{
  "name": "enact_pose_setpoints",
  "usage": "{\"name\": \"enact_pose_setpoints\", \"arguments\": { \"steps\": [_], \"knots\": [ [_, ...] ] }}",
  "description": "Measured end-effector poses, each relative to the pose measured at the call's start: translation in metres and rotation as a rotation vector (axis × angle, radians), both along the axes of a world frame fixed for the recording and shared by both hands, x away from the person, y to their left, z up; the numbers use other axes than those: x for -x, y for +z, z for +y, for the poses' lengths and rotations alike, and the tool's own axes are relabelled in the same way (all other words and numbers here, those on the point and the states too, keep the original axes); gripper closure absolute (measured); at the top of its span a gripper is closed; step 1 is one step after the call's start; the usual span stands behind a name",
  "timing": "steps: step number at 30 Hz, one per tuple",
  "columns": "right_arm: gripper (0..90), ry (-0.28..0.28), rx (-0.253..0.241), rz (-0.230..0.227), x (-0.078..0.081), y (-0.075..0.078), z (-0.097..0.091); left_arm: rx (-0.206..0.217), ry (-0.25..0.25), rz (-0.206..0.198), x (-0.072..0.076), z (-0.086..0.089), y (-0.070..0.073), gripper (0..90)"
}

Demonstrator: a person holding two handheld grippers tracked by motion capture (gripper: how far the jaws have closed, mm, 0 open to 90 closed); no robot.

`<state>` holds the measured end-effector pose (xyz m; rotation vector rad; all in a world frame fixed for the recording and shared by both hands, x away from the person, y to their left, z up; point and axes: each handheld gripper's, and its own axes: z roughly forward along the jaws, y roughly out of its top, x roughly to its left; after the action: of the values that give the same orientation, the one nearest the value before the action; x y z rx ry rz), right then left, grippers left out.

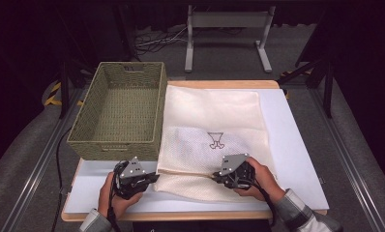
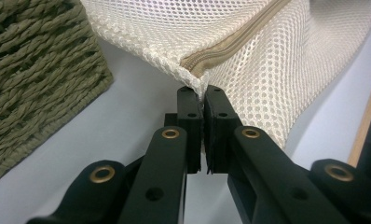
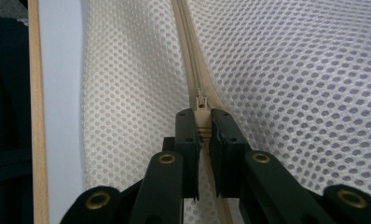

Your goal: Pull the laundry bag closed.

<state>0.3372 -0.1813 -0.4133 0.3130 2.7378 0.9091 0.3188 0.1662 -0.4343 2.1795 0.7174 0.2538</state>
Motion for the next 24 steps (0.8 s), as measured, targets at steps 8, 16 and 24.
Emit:
{"name": "enact_pose_setpoints", "arguments": {
  "steps": [8, 16, 24],
  "knots": [
    [82.4, -0.006, -0.002, 0.009, 0.0, 0.0, -0.007, 0.001, 0.008, 0.001, 0.0, 0.001, 0.0, 86.7],
    [82.4, -0.022, -0.001, 0.008, 0.001, 0.001, -0.015, -0.002, 0.011, -0.002, -0.001, 0.003, 0.0, 86.7],
    [82.4, -0.038, -0.002, 0.007, 0.003, 0.002, -0.022, -0.003, 0.009, 0.002, 0.0, 0.003, 0.0, 86.7]
  ]
}}
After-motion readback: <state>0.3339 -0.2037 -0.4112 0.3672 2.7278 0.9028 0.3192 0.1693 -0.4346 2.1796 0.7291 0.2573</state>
